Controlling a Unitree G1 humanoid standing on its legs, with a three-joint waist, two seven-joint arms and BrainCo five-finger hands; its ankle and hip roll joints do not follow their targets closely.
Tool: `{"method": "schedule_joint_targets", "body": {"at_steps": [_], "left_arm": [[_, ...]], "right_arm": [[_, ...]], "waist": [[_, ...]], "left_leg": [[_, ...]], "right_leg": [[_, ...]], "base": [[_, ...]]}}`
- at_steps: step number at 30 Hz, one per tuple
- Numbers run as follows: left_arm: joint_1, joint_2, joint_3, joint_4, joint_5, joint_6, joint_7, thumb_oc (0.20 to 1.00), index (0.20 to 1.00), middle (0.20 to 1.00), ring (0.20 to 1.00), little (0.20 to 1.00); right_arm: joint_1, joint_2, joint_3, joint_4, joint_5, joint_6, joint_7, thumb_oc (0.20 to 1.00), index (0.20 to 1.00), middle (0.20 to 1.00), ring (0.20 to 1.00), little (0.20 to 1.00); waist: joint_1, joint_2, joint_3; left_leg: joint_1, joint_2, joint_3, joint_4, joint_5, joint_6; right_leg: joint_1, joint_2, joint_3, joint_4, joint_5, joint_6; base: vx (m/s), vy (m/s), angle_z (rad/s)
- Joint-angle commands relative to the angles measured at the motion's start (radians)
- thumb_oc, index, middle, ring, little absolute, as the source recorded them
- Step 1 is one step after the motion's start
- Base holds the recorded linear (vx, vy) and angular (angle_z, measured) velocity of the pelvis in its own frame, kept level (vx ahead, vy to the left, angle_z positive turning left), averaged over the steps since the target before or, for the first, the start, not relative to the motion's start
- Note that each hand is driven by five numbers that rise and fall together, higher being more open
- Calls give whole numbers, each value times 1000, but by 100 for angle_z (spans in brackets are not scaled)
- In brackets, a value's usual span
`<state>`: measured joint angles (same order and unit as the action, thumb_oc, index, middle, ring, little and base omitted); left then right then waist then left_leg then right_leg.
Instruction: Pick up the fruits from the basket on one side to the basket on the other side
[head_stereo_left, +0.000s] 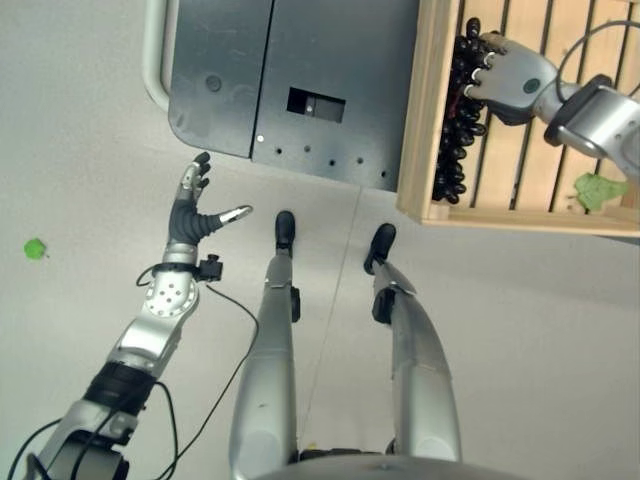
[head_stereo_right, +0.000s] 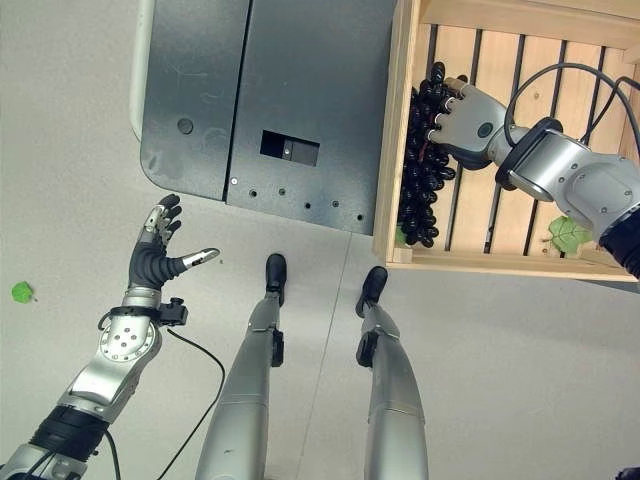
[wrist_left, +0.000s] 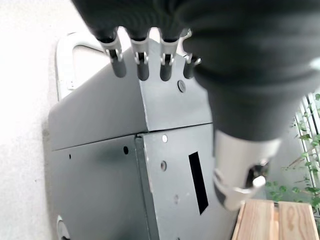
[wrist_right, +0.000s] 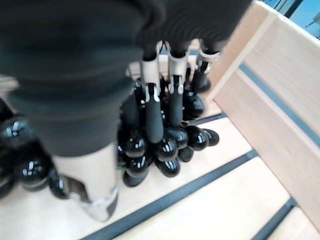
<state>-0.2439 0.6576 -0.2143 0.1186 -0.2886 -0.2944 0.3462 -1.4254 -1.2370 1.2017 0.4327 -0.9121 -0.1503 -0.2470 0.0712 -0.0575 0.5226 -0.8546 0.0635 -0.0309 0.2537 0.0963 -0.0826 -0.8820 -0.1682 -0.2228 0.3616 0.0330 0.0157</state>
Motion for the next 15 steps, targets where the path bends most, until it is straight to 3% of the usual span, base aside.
{"method": "schedule_joint_targets", "body": {"at_steps": [1,7,15], "left_arm": [[5,1,32,-46,14,-54,14,1000,1000,1000,1000,1000],[17,2,35,-54,20,-57,14,1000,1000,1000,1000,1000],[40,12,54,-67,31,-59,14,1000,1000,1000,1000,1000]], "right_arm": [[13,-45,50,-65,35,-14,-19,1000,1000,1000,1000,1000],[25,-82,43,-100,36,-21,-34,1000,1000,1000,1000,1000],[29,-223,22,-216,73,-44,-67,1000,1000,1000,1000,1000]], "waist": [[-21,30,-3],[-25,26,-3],[-42,6,-3]], "left_leg": [[3,-23,-40,24,-42,20],[4,-23,-38,26,-44,20],[7,-22,-36,27,-44,18]], "right_leg": [[5,-13,0,1,-19,122],[4,-13,1,2,-19,122],[7,-13,4,5,-20,124]], "base": [[0,0,0],[0,0,0],[0,0,0]]}}
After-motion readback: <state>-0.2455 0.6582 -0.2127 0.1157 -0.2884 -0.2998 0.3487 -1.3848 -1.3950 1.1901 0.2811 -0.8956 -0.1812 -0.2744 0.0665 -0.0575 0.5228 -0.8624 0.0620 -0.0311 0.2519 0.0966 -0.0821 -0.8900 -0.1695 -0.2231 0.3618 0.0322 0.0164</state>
